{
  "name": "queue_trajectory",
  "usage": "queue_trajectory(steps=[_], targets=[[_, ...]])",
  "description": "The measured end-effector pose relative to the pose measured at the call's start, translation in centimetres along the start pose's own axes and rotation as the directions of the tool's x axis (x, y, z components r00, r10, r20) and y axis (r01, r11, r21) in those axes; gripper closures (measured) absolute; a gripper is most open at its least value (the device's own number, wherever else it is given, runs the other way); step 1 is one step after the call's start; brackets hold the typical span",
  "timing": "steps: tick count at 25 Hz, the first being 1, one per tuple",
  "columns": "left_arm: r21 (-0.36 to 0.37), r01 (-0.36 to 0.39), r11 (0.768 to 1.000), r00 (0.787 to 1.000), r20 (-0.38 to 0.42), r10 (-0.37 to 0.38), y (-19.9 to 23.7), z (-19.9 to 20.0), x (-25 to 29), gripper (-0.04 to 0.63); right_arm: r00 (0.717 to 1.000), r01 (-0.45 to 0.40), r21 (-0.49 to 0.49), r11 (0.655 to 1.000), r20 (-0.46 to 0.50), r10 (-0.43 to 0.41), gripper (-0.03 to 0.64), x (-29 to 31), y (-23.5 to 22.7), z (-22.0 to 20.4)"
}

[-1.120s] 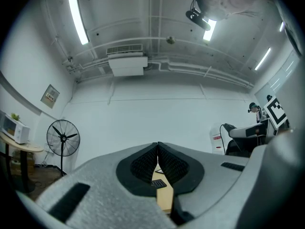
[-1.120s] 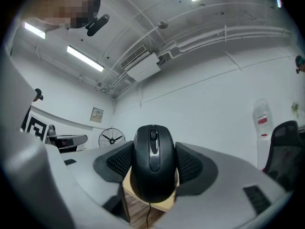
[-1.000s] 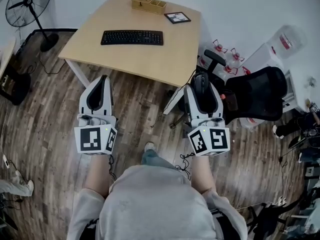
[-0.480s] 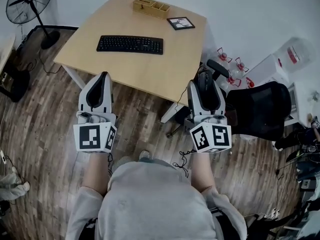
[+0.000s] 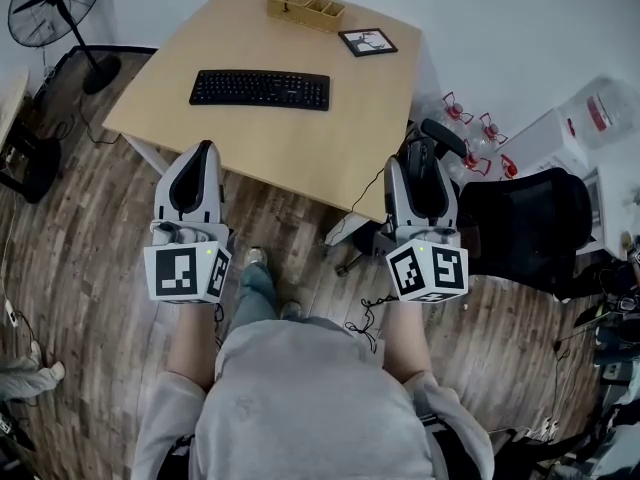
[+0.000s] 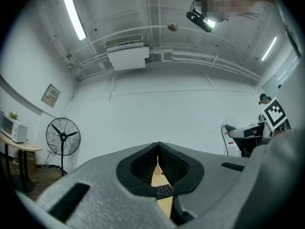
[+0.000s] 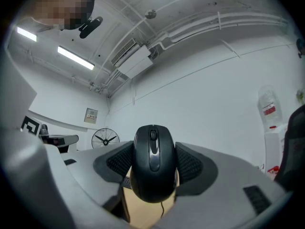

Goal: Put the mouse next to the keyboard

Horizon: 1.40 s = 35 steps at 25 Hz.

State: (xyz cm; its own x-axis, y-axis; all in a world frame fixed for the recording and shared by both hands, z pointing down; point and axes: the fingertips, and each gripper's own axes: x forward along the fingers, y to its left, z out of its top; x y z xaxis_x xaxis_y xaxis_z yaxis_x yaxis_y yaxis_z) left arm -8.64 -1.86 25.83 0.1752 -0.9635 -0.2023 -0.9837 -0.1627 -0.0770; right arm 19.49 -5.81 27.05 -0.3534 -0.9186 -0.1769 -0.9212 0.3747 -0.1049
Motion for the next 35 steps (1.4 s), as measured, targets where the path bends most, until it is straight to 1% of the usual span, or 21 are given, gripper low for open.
queue_trajectory(steps=[9, 18, 29, 35], targets=[[-0.019, 0.036, 0.999, 0.999, 0.004, -0.036, 2.7, -1.8, 6.4, 0.584, 0.999, 0.050, -0.011, 0.999, 0.002, -0.050, 0.354, 5.6, -1.1, -1.1], [-0.036, 0.104, 0.994, 0.994, 0.017, -0.104, 6.4, -2.9, 14.3, 0.584, 0.993, 0.116, -0.024, 0.993, 0.005, -0.115, 0.354, 12.4, -1.3, -1.8], [-0.063, 0.182, 0.981, 0.983, 0.012, -0.181, 11.1, -5.2, 20.9, 0.584, 0.981, 0.193, -0.039, 0.980, -0.004, -0.193, 0.354, 18.9, -0.2, -3.4], [-0.080, 0.235, 0.969, 0.972, 0.007, -0.235, 12.7, -6.6, 23.7, 0.584, 0.970, 0.241, -0.038, 0.970, -0.017, -0.242, 0.354, 21.4, -0.1, -4.7]])
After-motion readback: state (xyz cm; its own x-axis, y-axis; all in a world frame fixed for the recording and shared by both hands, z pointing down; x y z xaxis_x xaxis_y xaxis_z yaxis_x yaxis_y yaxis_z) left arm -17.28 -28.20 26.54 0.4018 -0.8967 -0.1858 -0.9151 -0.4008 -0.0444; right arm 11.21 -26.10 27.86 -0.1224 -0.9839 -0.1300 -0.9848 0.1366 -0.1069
